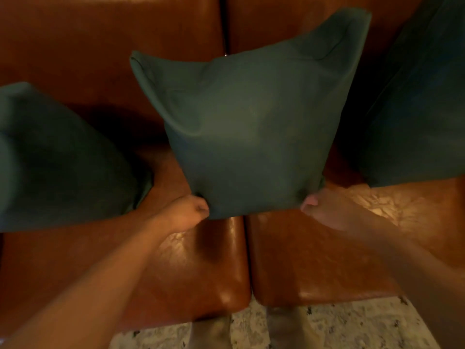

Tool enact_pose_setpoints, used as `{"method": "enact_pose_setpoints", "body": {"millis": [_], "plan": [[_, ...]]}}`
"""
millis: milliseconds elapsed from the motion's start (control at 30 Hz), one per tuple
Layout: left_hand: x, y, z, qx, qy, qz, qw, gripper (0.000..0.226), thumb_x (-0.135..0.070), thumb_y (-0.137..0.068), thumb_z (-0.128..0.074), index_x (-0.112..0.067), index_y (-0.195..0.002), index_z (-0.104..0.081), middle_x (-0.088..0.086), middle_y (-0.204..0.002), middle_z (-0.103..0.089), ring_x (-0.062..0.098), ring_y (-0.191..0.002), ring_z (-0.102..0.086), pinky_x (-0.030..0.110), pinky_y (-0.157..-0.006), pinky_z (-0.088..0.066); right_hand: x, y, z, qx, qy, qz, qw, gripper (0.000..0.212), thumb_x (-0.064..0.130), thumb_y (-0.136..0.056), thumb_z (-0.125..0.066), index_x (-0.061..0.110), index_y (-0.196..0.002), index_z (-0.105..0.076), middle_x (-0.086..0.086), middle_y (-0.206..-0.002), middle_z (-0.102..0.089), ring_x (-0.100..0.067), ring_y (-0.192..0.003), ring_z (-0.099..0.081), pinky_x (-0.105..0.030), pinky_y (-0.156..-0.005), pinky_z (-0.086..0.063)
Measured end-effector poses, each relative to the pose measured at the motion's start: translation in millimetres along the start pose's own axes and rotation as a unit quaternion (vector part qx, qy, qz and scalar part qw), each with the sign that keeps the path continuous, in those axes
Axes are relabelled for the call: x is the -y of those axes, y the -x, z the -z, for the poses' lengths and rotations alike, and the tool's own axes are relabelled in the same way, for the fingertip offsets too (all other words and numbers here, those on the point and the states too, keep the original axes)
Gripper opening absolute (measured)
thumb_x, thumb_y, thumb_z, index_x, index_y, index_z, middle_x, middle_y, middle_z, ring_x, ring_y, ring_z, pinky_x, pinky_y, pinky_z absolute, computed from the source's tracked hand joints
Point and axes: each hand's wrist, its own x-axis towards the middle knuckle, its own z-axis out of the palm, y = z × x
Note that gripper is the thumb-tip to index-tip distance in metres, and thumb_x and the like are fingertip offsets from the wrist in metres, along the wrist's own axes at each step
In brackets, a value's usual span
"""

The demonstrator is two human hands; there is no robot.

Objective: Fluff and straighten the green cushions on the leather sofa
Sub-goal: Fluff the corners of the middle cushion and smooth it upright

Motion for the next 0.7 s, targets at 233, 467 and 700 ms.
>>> {"method": "enact_pose_setpoints", "body": {"millis": [233, 467, 700], "plan": [[-131.7, 37.1, 50.9, -0.482, -0.141, -0.250, 0.828, 0.038, -0.020, -0.093, -0.050, -0.007, -0.129, -0.054, 0.015, -0.130, -0.055, 0.032, -0.121, -0.050, 0.040, -0.101, -0.039, 120.3, 31.6, 38.5, -0.500, -0.074, 0.309, 0.806, 0.041, 0.010, -0.092, -0.050, 0.005, -0.132, -0.056, -0.012, -0.135, -0.054, -0.023, -0.130, -0.047, -0.034, -0.110, -0.035], [-131.3, 0.2, 52.7, -0.387, -0.257, -0.085, 0.882, 0.067, -0.045, -0.100, -0.023, -0.004, -0.153, -0.013, 0.020, -0.161, -0.008, 0.029, -0.150, -0.007, 0.040, -0.122, -0.007, 84.6, -0.4, 60.1, -0.401, 0.194, 0.181, 0.877, 0.061, 0.041, -0.102, -0.028, 0.007, -0.153, -0.023, -0.015, -0.161, -0.015, -0.026, -0.150, -0.011, -0.040, -0.123, -0.007], [-118.3, 13.1, 43.6, -0.464, -0.272, -0.153, 0.829, 0.069, -0.047, -0.100, -0.029, -0.001, -0.150, -0.023, 0.020, -0.159, -0.018, 0.035, -0.149, -0.011, 0.047, -0.122, -0.007, 55.0, 15.3, 49.3, -0.460, 0.158, 0.170, 0.857, 0.065, 0.040, -0.101, -0.032, 0.005, -0.153, -0.017, -0.015, -0.162, -0.009, -0.027, -0.150, -0.002, -0.048, -0.122, -0.005]]}}
